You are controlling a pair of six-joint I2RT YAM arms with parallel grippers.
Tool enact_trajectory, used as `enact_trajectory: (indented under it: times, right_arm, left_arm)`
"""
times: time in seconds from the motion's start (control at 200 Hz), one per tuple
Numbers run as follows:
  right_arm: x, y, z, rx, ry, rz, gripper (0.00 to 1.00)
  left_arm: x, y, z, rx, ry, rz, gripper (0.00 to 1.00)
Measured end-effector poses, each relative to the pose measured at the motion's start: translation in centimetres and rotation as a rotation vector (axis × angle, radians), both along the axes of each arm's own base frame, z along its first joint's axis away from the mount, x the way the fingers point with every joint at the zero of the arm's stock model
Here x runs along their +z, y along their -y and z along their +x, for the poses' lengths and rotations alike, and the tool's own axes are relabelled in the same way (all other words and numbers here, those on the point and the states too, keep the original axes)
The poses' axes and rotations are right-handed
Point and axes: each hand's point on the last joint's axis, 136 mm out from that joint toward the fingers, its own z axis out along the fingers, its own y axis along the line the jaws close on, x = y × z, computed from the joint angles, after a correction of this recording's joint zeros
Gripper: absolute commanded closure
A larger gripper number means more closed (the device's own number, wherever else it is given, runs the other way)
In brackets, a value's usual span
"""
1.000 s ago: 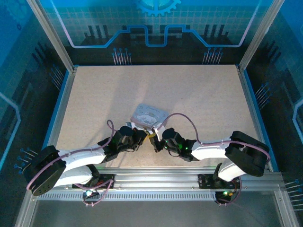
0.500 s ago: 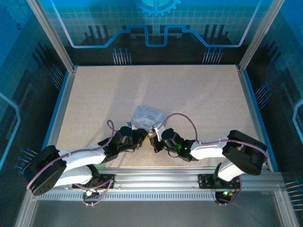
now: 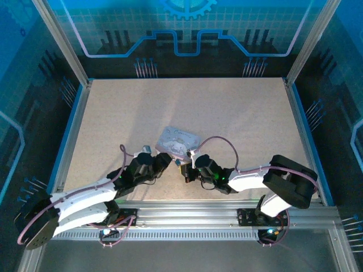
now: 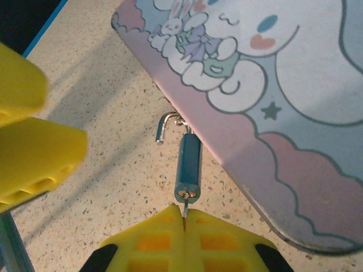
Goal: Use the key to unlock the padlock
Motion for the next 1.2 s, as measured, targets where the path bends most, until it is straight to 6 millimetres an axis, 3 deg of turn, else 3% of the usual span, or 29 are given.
enact_trajectory:
  times: [0.235, 0.575, 0.985, 1.201]
  right_arm:
    - [-0.4, 0.0, -0.1, -0.035, -0.054, 0.034, 1.00]
    - [-1.1, 0.0, -0.2, -0.042, -0.078, 0.031, 1.00]
    - [-3.9, 0.0, 0.1, -0.050, -0.119, -0.003, 0.99]
    - [-3.8, -0.2, 0.8, -0.058, -0.125, 0.020, 0.90]
  left_arm:
    - [-0.4, -2.3, 0.3, 0.016, 0.001, 0.110, 0.37]
    - [2.0, -3.7, 2.5, -0.013, 0.065, 0.249, 0.20]
    - [0.6, -7.1, 3.2, -0.047, 0.043, 0.434, 0.09]
    - [-0.3, -7.6, 3.8, -0.077, 0.017, 0.463, 0.06]
